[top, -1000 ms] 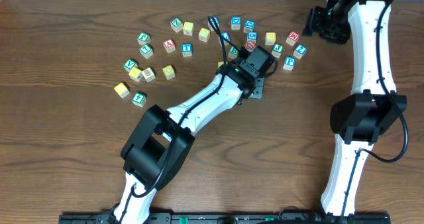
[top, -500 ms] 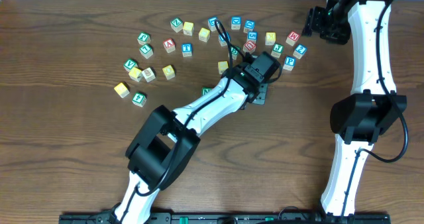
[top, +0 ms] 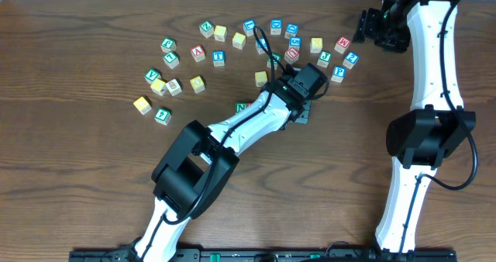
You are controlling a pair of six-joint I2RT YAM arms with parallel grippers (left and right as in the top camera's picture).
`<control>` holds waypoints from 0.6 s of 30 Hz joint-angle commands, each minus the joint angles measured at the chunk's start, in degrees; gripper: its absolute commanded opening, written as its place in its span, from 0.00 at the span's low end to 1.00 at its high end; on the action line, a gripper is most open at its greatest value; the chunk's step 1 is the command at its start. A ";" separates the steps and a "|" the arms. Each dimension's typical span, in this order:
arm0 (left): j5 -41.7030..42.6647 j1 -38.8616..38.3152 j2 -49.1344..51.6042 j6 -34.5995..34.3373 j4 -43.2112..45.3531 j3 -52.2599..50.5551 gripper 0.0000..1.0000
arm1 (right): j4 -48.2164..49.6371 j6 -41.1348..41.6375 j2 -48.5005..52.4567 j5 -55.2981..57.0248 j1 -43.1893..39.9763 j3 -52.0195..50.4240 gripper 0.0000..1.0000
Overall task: Spell out NEURIPS
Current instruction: 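Lower the I block beside the R block and open the left gripper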
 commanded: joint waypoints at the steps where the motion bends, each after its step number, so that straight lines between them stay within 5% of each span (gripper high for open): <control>1: -1.68 0.09 0.42 -0.31 0.35 -0.37 0.33 | -0.20 -0.59 -0.13 0.17 0.20 1.22 0.72; 18: -1.66 0.09 0.42 -0.31 0.46 -0.44 0.33 | -0.15 -1.66 -0.13 0.22 0.87 1.22 0.76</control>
